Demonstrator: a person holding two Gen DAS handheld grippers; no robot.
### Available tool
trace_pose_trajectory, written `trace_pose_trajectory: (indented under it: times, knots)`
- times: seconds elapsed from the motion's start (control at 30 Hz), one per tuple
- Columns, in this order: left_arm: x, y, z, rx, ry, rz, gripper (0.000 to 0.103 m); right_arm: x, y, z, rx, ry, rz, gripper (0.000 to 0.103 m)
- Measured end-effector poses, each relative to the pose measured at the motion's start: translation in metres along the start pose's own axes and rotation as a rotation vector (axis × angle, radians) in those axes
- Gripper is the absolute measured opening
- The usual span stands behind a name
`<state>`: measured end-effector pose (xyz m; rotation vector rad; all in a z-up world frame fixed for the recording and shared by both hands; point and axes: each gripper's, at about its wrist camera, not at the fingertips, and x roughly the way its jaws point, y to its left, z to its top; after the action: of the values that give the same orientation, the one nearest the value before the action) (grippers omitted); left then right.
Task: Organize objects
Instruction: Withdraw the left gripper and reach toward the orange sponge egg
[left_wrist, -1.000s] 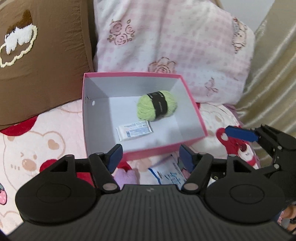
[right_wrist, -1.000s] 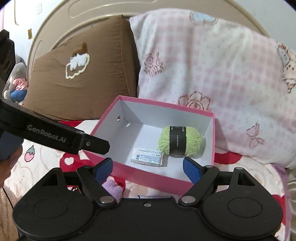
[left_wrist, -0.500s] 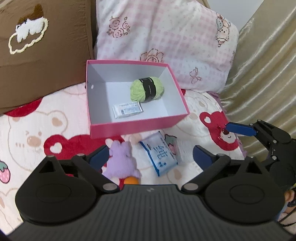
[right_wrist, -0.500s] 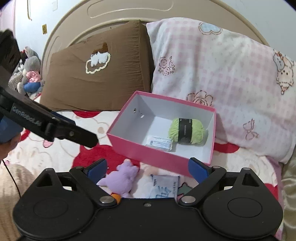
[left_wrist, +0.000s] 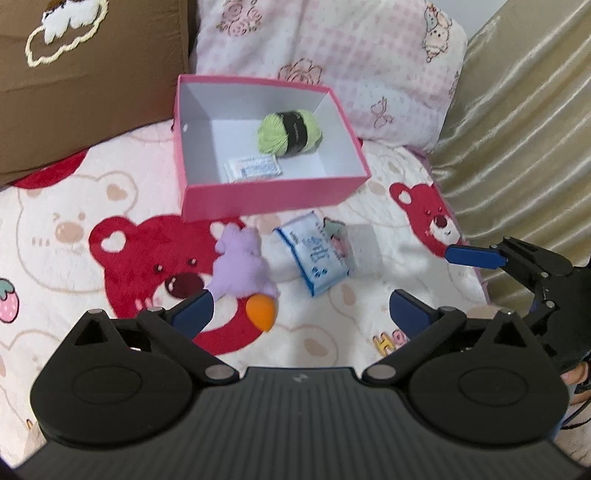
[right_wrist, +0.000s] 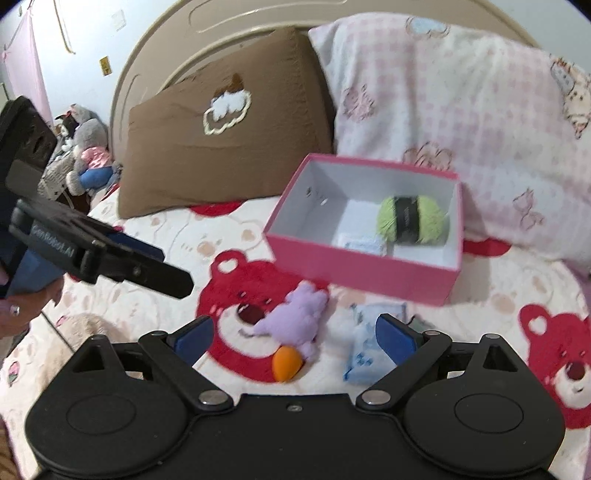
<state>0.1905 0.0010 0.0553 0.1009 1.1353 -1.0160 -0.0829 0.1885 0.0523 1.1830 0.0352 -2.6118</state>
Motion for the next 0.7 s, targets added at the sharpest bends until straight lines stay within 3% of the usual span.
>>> trace_pose_trajectory:
  times: [0.2, 0.37, 0.7]
  knots:
    - [0.010, -0.002, -0.015, 0.041, 0.057, 0.008, 0.103, 0.012, 0.010, -0.020, 0.016, 0.047, 0.047, 0.096]
    - [0.023, 0.002, -0.027, 0.018, 0.086, -0.012, 0.103, 0.026, 0.015, -0.032, 0.041, 0.078, 0.099, 0.096]
    - [0.046, 0.007, -0.050, -0.041, 0.133, -0.055, 0.100, 0.057, 0.043, -0.059, -0.073, 0.128, 0.048, 0.094]
